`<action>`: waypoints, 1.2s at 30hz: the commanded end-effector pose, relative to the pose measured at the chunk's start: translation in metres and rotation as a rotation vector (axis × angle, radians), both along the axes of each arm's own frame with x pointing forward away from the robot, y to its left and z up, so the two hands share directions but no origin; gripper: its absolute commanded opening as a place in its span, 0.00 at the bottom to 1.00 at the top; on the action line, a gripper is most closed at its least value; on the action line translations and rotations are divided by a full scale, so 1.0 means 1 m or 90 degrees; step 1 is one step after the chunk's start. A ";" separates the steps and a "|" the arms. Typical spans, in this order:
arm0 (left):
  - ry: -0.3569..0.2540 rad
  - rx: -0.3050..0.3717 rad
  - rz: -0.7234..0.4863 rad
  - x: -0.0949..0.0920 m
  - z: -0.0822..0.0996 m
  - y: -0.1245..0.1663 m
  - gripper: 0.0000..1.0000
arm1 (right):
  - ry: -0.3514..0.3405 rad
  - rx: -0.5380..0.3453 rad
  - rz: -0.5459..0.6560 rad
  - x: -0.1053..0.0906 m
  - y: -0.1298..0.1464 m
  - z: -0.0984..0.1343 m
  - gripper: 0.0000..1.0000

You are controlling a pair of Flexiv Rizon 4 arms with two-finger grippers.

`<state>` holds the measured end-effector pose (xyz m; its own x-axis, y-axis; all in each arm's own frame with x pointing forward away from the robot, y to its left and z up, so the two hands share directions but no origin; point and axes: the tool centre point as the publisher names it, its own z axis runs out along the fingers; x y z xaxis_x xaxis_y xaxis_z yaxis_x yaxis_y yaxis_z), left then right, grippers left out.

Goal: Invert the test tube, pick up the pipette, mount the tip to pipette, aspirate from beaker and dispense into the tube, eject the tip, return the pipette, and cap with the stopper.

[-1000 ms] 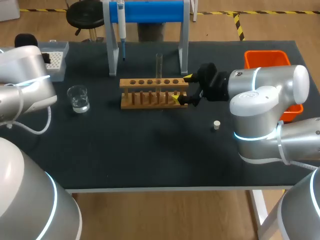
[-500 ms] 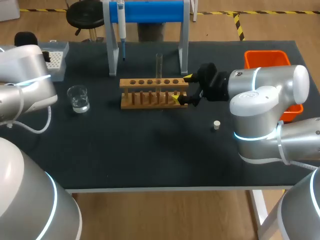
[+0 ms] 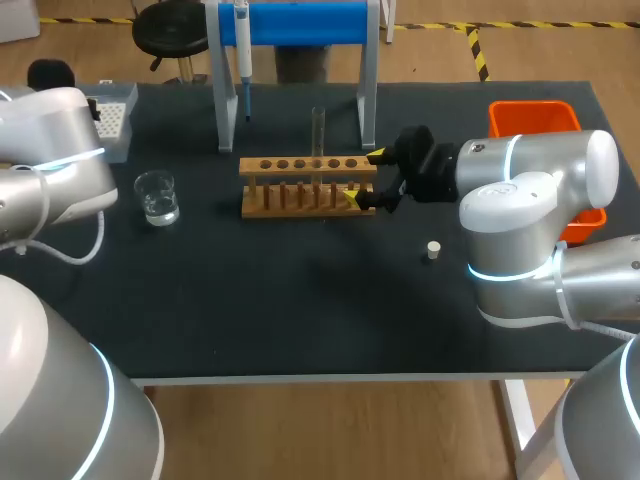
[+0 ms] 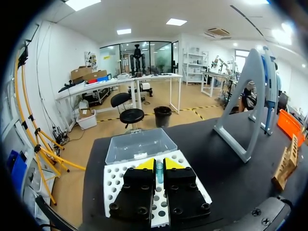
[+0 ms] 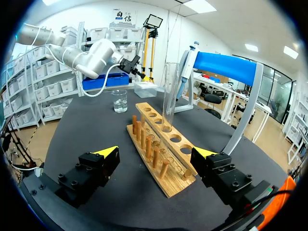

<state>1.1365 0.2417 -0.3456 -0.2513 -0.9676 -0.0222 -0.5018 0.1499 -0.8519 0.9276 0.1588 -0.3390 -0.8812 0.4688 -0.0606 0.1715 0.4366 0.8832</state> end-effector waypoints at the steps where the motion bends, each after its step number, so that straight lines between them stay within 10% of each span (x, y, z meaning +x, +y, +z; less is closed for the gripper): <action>1: -0.005 0.002 0.003 -0.002 0.002 -0.001 0.00 | 0.002 -0.002 0.001 0.000 0.000 0.001 1.00; 36: -0.031 0.037 0.014 -0.007 0.036 -0.004 0.00 | 0.002 -0.002 0.001 0.000 0.000 0.001 1.00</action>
